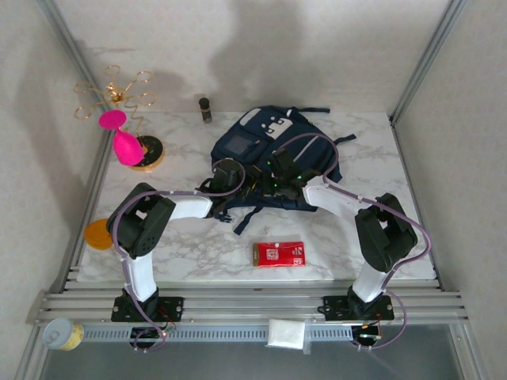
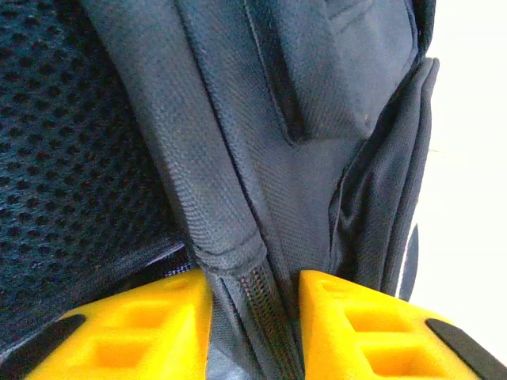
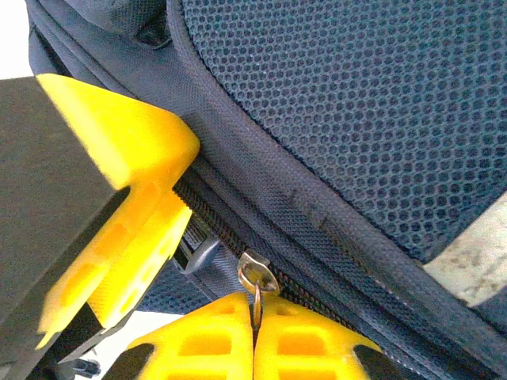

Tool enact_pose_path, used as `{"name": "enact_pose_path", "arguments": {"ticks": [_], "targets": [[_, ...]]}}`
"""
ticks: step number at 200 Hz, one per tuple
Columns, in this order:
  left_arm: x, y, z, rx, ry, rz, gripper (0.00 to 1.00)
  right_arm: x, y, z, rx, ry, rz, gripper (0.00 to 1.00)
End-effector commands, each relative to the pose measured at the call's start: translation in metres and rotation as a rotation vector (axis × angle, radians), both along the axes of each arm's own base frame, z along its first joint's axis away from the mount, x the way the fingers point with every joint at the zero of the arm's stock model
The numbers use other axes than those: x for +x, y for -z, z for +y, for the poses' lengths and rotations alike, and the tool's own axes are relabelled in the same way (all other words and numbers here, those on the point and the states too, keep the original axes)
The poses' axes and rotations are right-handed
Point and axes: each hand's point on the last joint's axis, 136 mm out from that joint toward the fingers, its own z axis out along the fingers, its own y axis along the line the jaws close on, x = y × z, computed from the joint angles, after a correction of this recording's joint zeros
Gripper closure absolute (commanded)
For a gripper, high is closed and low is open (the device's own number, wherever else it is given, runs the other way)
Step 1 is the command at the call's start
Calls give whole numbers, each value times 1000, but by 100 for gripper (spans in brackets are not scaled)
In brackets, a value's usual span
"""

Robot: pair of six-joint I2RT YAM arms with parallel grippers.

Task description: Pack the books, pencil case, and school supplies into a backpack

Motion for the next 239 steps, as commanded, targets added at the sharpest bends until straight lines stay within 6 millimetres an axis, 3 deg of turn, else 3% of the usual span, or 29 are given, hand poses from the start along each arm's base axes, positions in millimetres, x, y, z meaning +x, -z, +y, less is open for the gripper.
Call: {"name": "enact_pose_path", "arguments": {"ticks": [1,23,100,125,133,152,167,190,211,239], "targets": [[17,-1,7,24,-81,-26,82,-2,-15,2,4,-24,-2,100],[22,1,22,76,-124,-29,100,-7,-11,-10,-54,6,25,100],[44,7,94,216,-178,-3,100,-49,-1,-92,-305,107,85,100],[51,3,107,222,-161,-17,100,-55,-5,-113,-324,138,87,100],[52,-2,105,219,-143,-35,100,-53,-8,-109,-301,122,77,100],[50,-17,86,171,-63,-71,100,-50,-16,-76,-206,21,56,100],[38,-32,69,97,-2,-99,65,-48,-24,-53,-167,-33,32,100],[3,-49,50,16,25,-105,48,-45,-29,-36,-115,-64,11,100],[-30,-57,25,-65,36,-94,42,-42,-28,-36,-116,-61,3,100],[-50,-61,-2,-168,16,-66,42,-43,-25,-35,-106,-69,-6,100]]}}
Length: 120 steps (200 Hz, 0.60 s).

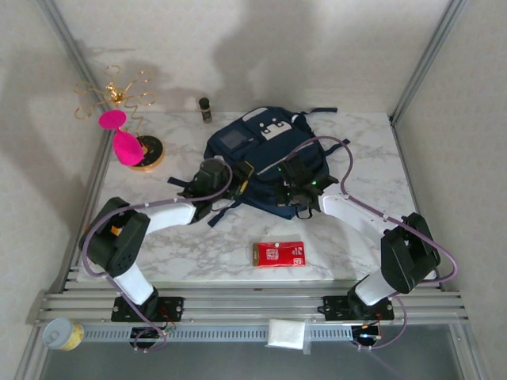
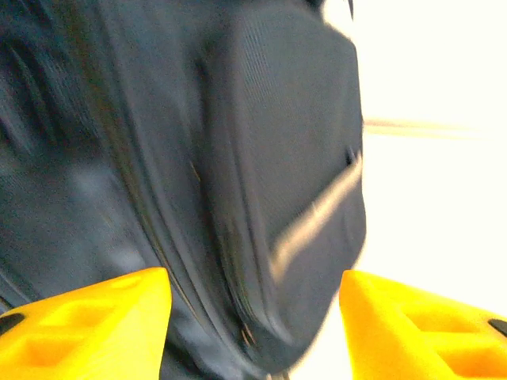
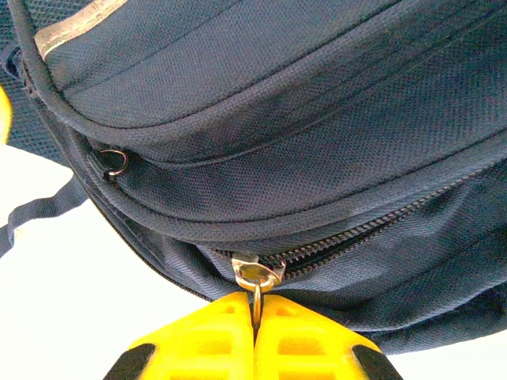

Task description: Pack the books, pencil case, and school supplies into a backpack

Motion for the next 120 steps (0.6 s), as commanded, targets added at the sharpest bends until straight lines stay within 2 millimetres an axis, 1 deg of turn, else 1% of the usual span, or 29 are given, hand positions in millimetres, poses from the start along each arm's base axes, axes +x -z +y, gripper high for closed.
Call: {"name": "enact_pose_path", "arguments": {"ticks": [1,15,27,39,53,72,82,90,111,120], "targets": [[-9,-14,-16,-126,-55,10,42,1,-5,11,30,-39,-18,100],[-17,-12,-28,-151,-76,28,44,1,-4,10,28,-37,-26,100],[-18,-11,-37,-154,-88,36,45,2,-5,10,33,-38,-35,100],[-19,-6,-44,-152,-95,57,48,1,-4,9,28,-36,-39,100],[-19,-1,-47,-161,-124,71,52,2,-5,8,34,-33,-52,100],[-13,16,-51,-137,-153,109,59,2,-3,10,44,-40,-53,100],[-9,23,-49,-143,-181,120,67,2,-2,9,37,-36,-53,100],[-6,26,-42,-145,-229,109,73,2,-1,8,33,-34,-55,100],[2,28,-24,-122,-318,77,77,1,0,2,10,-25,-58,100],[4,29,-19,-98,-333,71,82,0,1,-3,-11,-19,-60,100]]}}
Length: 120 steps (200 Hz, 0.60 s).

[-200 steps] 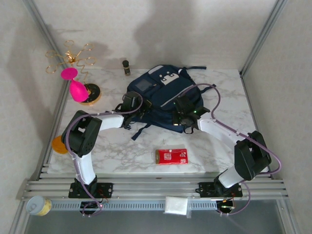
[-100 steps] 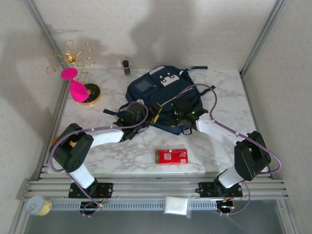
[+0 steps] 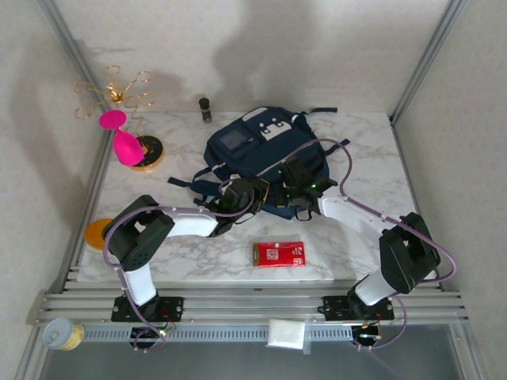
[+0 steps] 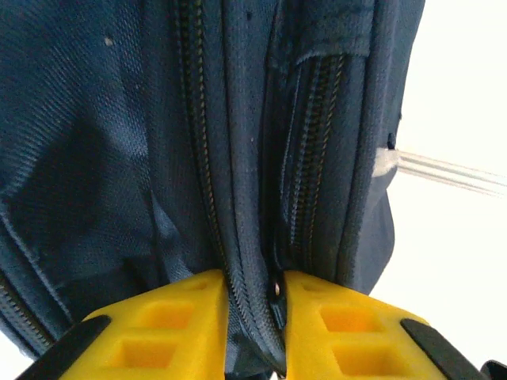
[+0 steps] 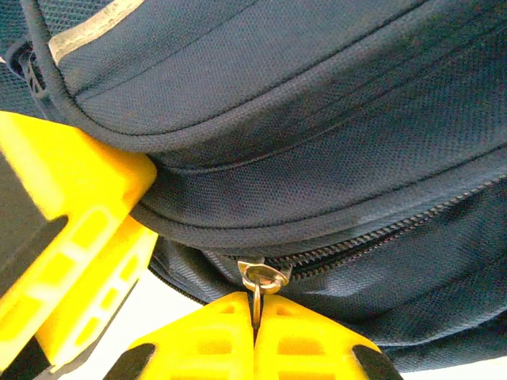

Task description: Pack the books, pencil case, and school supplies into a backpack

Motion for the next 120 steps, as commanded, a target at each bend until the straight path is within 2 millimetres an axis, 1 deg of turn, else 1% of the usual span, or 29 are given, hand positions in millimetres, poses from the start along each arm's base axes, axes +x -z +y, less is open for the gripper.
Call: {"name": "enact_pose_path", "arguments": {"ticks": [1,10,17,35,62,85,88,94,100,106,111,120], "targets": [[17,-5,24,28,-148,-41,83,-2,-7,-5,-26,-11,-41,100],[19,-6,30,60,-164,-50,93,-2,-7,-11,-51,-10,-49,100],[19,-6,36,89,-174,-53,100,-1,-6,-19,-85,1,-54,100],[18,-5,52,157,-188,-52,100,1,-3,-44,-142,40,-47,100],[20,-5,84,271,-174,-51,100,0,-11,-70,-163,81,-67,100],[23,-4,108,359,-131,-37,100,5,-12,-91,-184,124,-62,100],[23,-5,111,363,-130,-40,100,5,-12,-93,-188,126,-63,100],[22,1,119,393,-118,-23,100,7,-14,-96,-198,136,-70,100],[25,0,125,407,-104,-29,100,8,-15,-99,-211,143,-78,100],[27,2,131,424,-91,-24,100,10,-17,-98,-210,139,-87,100],[29,2,136,433,-80,-21,100,12,-19,-94,-198,125,-91,100],[34,2,144,440,-59,-22,100,12,-21,-80,-147,84,-92,100]]}}
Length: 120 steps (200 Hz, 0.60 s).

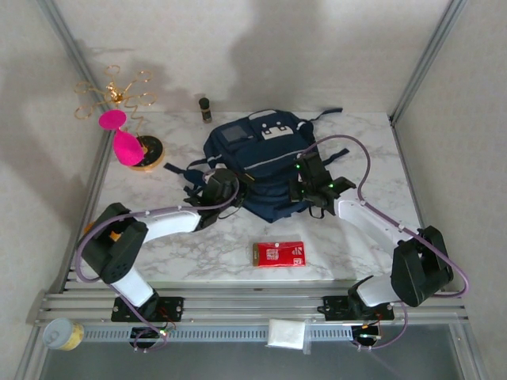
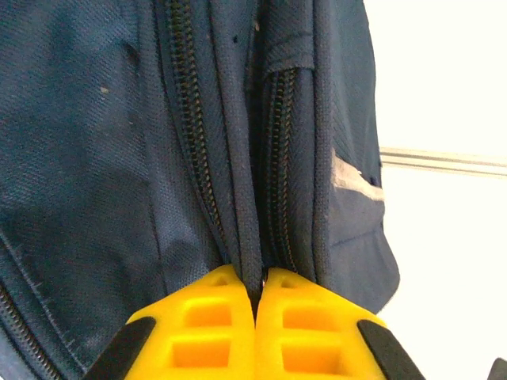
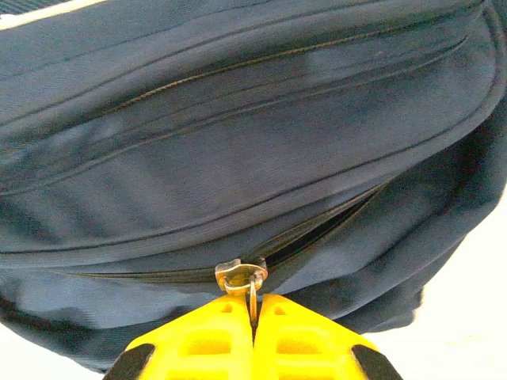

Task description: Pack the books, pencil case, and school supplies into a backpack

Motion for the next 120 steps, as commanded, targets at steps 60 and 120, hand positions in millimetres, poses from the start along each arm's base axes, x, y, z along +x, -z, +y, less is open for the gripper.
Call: {"name": "enact_pose_path", "arguments": {"ticks": [60,120], "targets": [[2,-26,49,7,10,-88,51,-22,-11,93,159,-200,-7,100],[-35,-16,2,-211,-70,36,31,-23,1,104,176,-212,6,100]]}}
